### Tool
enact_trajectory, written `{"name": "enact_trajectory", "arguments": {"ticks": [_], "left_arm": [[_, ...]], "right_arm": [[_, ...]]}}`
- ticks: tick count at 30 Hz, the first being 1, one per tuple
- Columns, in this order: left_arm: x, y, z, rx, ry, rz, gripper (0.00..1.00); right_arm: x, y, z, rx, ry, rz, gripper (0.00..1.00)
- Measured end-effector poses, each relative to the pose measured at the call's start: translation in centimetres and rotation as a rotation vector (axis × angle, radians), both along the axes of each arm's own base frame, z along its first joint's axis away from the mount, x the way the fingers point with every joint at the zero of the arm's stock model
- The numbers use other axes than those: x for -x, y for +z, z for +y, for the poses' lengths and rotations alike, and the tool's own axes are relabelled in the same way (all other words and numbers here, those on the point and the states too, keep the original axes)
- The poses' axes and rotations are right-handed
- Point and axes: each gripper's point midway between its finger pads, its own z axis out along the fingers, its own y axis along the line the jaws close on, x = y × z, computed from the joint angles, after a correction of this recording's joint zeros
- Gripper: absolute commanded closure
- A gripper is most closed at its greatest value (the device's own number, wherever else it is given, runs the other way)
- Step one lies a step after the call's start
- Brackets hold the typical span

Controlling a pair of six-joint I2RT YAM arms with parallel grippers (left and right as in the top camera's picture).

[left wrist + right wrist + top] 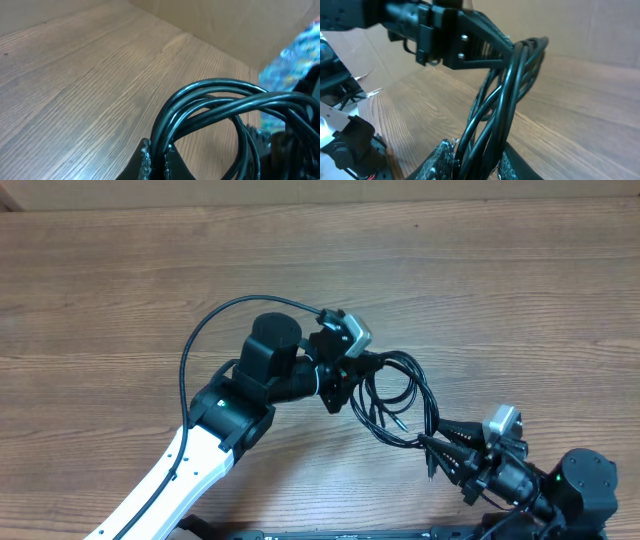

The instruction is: Untangle cables

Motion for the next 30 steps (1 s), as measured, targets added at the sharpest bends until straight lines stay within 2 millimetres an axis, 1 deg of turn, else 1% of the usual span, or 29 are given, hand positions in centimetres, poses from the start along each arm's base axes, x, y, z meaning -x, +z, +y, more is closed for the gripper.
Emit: {"name": "enact_trajectory", "arguments": {"ticks": [2, 5, 11, 19, 21, 23, 24, 25, 26, 28, 30], "left_arm": [[-0.1, 0.2, -0.1, 0.015, 0.011, 0.02, 0.96], [-0.2, 0.2, 0.0, 0.026, 0.034, 0.052, 0.96], [-0.9, -0.1, 0.3, 0.031, 0.105, 0.106, 0.96], [-3.1, -1.1, 1.9, 0.034, 0.319, 0.22, 0.96], [-3.4, -1.2, 2.1, 0.039, 0.347, 0.23, 0.96], [-3.4, -1.2, 2.1, 0.035, 0.345, 0.227, 0.96], [-3.2, -1.2, 2.0, 0.031, 0.334, 0.22, 0.96], [-3.0, -1.2, 1.9, 0.023, 0.314, 0.207, 0.96], [-2.8, -1.3, 1.8, 0.012, 0.29, 0.192, 0.96], [-2.2, -1.5, 1.6, -0.011, 0.242, 0.165, 0.96], [-1.9, -1.6, 1.4, -0.027, 0.206, 0.142, 0.96]], "right_arm": [[0.2, 0.2, 0.2, -0.005, 0.016, -0.006, 0.73], [0.4, 0.3, 0.3, -0.008, 0.029, -0.009, 0.77], [0.4, 0.3, 0.4, -0.01, 0.036, -0.011, 0.78], [0.7, 0.4, 0.5, -0.014, 0.051, -0.01, 0.77], [0.7, 0.4, 0.6, -0.016, 0.057, -0.008, 0.66], [0.7, 0.4, 0.6, -0.015, 0.057, -0.013, 0.57], [0.7, 0.4, 0.6, -0.015, 0.057, -0.014, 0.47], [0.7, 0.5, 0.6, -0.014, 0.057, -0.016, 0.31], [0.7, 0.4, 0.6, -0.015, 0.056, -0.012, 0.22], [0.6, 0.5, 0.5, -0.012, 0.051, -0.018, 0.16], [0.5, 0.6, 0.5, -0.014, 0.046, -0.02, 0.14]]}}
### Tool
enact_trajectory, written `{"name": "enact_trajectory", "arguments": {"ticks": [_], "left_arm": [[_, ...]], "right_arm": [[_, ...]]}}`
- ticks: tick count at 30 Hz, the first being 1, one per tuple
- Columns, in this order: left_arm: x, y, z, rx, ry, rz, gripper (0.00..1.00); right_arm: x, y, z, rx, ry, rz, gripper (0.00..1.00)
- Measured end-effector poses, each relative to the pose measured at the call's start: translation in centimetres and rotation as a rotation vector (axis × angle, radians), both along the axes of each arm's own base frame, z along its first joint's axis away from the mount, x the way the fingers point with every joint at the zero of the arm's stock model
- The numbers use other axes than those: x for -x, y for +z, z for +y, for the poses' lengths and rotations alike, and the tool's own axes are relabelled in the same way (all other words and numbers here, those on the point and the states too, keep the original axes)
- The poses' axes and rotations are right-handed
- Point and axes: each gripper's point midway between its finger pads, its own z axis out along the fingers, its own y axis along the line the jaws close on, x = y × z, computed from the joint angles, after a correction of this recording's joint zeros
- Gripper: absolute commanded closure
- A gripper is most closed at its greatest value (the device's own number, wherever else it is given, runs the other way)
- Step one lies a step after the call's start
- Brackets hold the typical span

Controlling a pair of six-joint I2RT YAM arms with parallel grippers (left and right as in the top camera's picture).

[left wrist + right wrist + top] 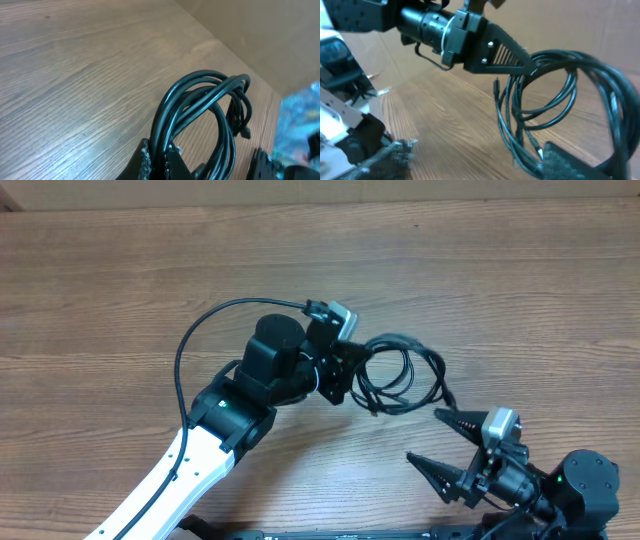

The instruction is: Untangle cables

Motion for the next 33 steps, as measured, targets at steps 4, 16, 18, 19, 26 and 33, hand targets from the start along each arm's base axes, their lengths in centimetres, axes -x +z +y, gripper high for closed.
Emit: {"name": "enact_trajectory", "arguments": {"ticks": [4, 16, 18, 19, 26, 33], "left_arm": [[0.4, 0.2, -0.3, -0.003, -0.047, -0.029, 0.96], [1.7, 1.5, -1.8, 0.037, -0.149, -0.093, 0.96], [2.2, 1.8, -2.4, 0.045, -0.17, -0.105, 0.96], [2.5, 2.0, -2.7, 0.05, -0.18, -0.112, 0.96], [3.7, 2.3, -3.8, 0.061, -0.222, -0.125, 0.96], [4.3, 2.0, -4.2, 0.054, -0.238, -0.115, 0.96]], "right_arm": [[-0.5, 0.9, -0.2, -0.029, -0.025, -0.011, 0.1], [-3.0, 4.4, -1.7, -0.393, -0.203, 0.271, 0.09], [-3.4, 4.2, -1.8, -0.446, -0.22, 0.356, 0.08], [-3.6, 4.1, -1.8, -0.465, -0.224, 0.39, 0.08], [-4.3, 3.5, -1.8, -0.524, -0.24, 0.507, 0.08], [-4.5, 3.4, -1.9, -0.538, -0.251, 0.521, 0.16]]}}
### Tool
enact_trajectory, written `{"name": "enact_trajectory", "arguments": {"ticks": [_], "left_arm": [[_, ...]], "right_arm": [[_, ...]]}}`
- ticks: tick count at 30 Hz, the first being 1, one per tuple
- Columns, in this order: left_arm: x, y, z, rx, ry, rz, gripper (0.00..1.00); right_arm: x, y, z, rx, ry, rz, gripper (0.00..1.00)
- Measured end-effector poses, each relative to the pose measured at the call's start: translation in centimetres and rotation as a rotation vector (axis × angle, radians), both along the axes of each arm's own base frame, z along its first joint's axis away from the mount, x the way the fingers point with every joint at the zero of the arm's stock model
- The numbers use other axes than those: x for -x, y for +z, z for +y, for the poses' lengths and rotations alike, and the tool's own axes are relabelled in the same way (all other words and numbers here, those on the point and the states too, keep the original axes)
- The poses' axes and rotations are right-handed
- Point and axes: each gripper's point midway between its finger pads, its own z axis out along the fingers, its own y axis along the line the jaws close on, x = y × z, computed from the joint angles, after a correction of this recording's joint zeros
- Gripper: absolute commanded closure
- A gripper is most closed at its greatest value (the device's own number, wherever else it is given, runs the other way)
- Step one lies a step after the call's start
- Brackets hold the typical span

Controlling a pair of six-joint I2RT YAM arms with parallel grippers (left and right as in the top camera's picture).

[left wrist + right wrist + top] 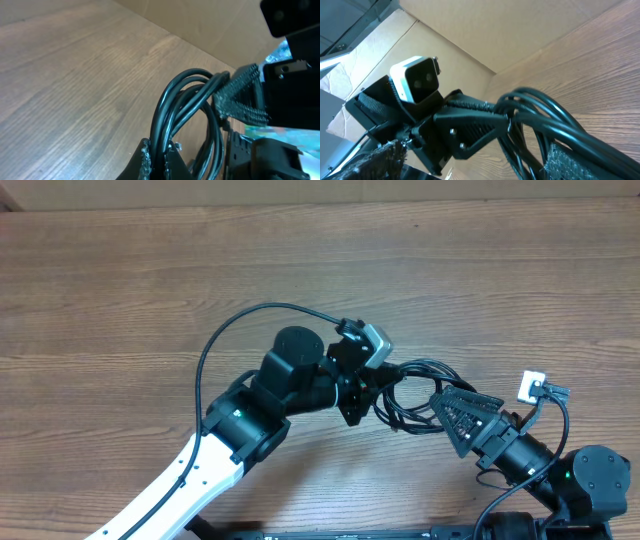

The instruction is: Untangle cables

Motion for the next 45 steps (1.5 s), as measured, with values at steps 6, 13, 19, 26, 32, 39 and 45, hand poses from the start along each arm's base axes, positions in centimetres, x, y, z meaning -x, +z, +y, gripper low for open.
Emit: {"name": "enact_trajectory", "arguments": {"ticks": [6, 13, 19, 26, 32, 39, 45], "left_arm": [[1.2, -0.1, -0.8, -0.002, -0.036, 0.003, 0.96], [1.6, -0.1, -1.0, -0.004, -0.046, 0.004, 0.96], [1.9, -0.1, -1.1, 0.0, -0.065, 0.011, 0.96], [2.2, 0.1, -1.3, 0.009, -0.085, 0.014, 0.96], [2.4, 0.1, -1.3, 0.012, -0.095, 0.017, 0.96], [2.5, 0.2, -1.3, 0.016, -0.097, 0.02, 0.96], [2.7, 0.8, -1.6, 0.04, -0.118, 0.007, 0.96]], "right_arm": [[-0.1, -0.1, -0.1, -0.004, -0.006, 0.008, 0.28], [-0.3, -0.8, -0.3, 0.005, -0.027, 0.036, 0.29], [-0.9, -2.2, -1.1, 0.019, -0.089, 0.095, 0.28], [-1.4, -2.7, -1.9, 0.032, -0.147, 0.11, 0.43], [-1.7, -4.4, -2.8, 0.05, -0.209, 0.183, 0.44], [-2.1, -4.9, -3.6, 0.068, -0.261, 0.194, 0.5], [-2.2, -4.9, -3.8, 0.074, -0.271, 0.191, 0.49]]}}
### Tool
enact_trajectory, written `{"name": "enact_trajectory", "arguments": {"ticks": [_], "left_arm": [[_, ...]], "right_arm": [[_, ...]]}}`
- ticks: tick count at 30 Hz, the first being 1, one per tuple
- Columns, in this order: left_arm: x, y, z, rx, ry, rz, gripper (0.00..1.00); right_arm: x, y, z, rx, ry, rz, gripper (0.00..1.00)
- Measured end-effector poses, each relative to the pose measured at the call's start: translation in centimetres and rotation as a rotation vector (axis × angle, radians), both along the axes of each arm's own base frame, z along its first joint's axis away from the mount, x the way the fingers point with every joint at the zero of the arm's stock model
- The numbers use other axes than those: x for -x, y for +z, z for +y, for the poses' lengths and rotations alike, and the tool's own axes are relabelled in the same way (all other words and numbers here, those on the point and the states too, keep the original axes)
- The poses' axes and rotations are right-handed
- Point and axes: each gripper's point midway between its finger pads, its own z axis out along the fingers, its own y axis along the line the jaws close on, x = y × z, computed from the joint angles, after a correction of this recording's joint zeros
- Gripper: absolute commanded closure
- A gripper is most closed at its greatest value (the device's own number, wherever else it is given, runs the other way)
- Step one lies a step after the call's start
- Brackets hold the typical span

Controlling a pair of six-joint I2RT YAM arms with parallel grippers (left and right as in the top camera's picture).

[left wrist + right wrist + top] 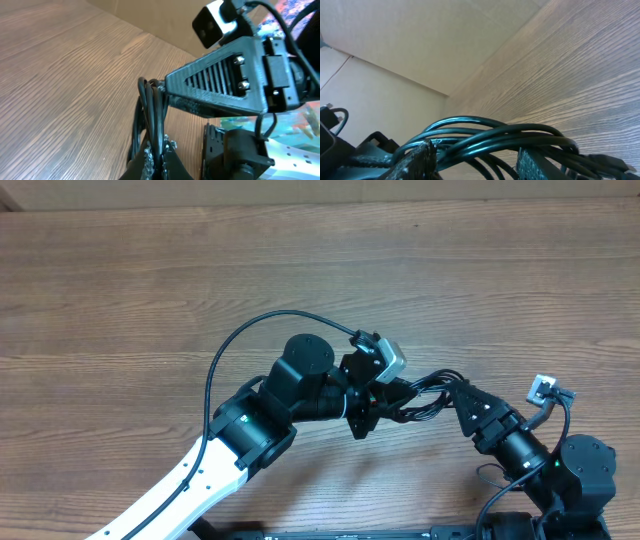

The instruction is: Untangle cables

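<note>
A tangled bundle of black cables (pixel 420 406) hangs between my two grippers over the wooden table (pixel 300 270). My left gripper (pixel 374 404) is shut on the bundle's left end; in its wrist view the strands (pixel 150 107) rise edge-on from between its fingertips (pixel 159 146). My right gripper (pixel 456 402) grips the right end. In its own view the loops (pixel 490 131) fill the gap between its fingers (pixel 420 160), and the gripper (pixel 475 156) is closed on them. The right gripper's ribbed finger (pixel 220 85) shows close ahead in the left wrist view.
The left arm's own thin black lead (pixel 240 340) arcs over the table behind its wrist. Cardboard walls (pixel 420 45) border the table. The right arm's base (pixel 585 470) sits at the front right corner.
My right gripper, then wide open around the bundle's right end, is now closed on it. The left gripper has shifted slightly right and forward, and the loops are pulled flatter.
First both grippers held the bundle, the right one low at the front. Then the right gripper was open and clear of it, the loops hanging from the left gripper. Later it stood open, turned, at the bundle's right end, and now it grips there.
</note>
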Motion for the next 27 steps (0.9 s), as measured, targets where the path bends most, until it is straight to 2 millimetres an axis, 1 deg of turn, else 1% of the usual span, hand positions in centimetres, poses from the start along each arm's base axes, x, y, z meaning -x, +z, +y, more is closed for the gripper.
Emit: {"name": "enact_trajectory", "arguments": {"ticks": [3, 4, 5, 7, 9, 11, 14, 17, 22, 27], "left_arm": [[0.2, 0.3, -0.1, 0.013, -0.012, -0.005, 0.96], [0.3, 0.4, -0.2, 0.016, -0.018, -0.007, 0.96], [0.5, 0.5, -0.3, 0.019, -0.024, -0.009, 0.96], [0.8, 0.6, -0.6, 0.022, -0.036, -0.012, 0.96], [1.3, 0.6, -0.8, 0.022, -0.048, -0.012, 0.96], [1.7, 0.6, -1.1, 0.022, -0.059, -0.012, 0.96], [2.1, 0.6, -1.4, 0.025, -0.071, -0.016, 0.96], [2.5, 0.9, -1.7, 0.033, -0.083, -0.024, 0.96], [2.7, 1.0, -1.8, 0.037, -0.09, -0.027, 0.96], [2.7, 1.0, -1.8, 0.037, -0.09, -0.027, 0.96]], "right_arm": [[0.0, 0.0, 0.0, 0.003, -0.002, -0.002, 0.48], [0.0, 0.0, -0.1, 0.004, -0.003, -0.002, 0.45], [0.0, 0.0, -0.1, 0.004, -0.003, -0.001, 0.44], [-0.1, 0.0, -0.1, 0.008, -0.006, -0.003, 0.44], [-0.1, 0.0, -0.2, 0.008, -0.008, -0.003, 0.46], [-0.1, 0.0, -0.2, 0.009, -0.008, -0.004, 0.53], [-0.1, 0.0, -0.1, 0.012, -0.007, -0.006, 0.67], [-0.1, 0.1, -0.1, 0.01, -0.007, -0.01, 0.77], [-0.2, 0.2, -0.2, 0.009, -0.012, -0.015, 0.89], [-0.2, 0.2, -0.3, 0.011, -0.016, -0.016, 0.96]]}}
